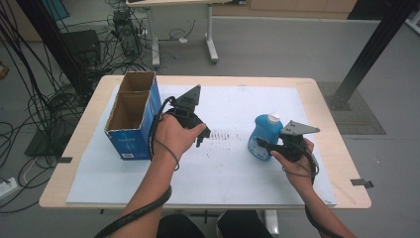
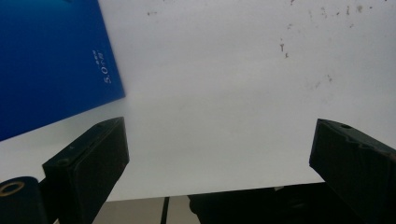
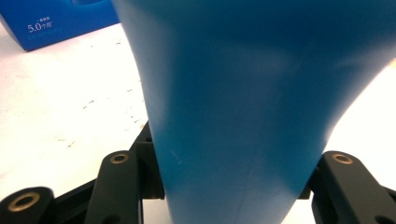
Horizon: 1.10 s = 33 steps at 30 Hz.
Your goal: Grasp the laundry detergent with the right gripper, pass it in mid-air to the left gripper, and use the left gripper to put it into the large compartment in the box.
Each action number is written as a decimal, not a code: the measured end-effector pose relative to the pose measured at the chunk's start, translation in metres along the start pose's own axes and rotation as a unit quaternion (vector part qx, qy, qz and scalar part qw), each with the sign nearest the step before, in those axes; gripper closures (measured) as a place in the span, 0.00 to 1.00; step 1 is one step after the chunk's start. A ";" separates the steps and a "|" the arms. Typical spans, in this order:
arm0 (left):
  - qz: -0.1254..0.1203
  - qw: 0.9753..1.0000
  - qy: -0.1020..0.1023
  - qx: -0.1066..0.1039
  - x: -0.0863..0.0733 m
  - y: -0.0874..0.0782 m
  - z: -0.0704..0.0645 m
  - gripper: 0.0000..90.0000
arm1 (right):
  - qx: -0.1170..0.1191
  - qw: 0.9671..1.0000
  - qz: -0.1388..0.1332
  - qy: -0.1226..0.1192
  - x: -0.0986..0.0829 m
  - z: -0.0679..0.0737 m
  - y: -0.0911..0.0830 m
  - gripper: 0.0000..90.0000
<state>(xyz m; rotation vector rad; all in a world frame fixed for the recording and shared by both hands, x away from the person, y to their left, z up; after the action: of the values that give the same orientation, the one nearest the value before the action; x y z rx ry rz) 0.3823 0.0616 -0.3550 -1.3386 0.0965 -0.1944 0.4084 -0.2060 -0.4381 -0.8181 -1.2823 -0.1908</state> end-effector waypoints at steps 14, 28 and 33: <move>-0.001 1.000 0.009 0.000 0.001 -0.006 -0.003 0.06 | -0.001 1.000 -0.002 0.002 0.000 0.000 0.000 0.51; -0.015 0.999 0.027 -0.013 -0.001 -0.020 0.002 0.06 | 0.006 1.000 0.001 0.022 0.006 -0.004 -0.004 0.51; -0.024 0.999 0.042 -0.013 0.000 -0.031 0.004 0.06 | 0.019 1.000 0.004 0.017 0.021 -0.005 -0.006 0.51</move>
<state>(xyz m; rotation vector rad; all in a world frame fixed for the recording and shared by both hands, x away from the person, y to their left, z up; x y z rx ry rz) 0.3802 0.0591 -0.3234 -1.3595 0.1387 -0.2908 0.4153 -0.2074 -0.4167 -0.7845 -1.2463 -0.1736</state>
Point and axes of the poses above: each handheld gripper's, and its own axes: y roughly forward along the jaws, x roughly out of its top, z roughly to its left, the point moved 8 cm from there along y, roughly forward along the jaws, and after that the axes turned 7 degrees about x, right-handed, at the moved point
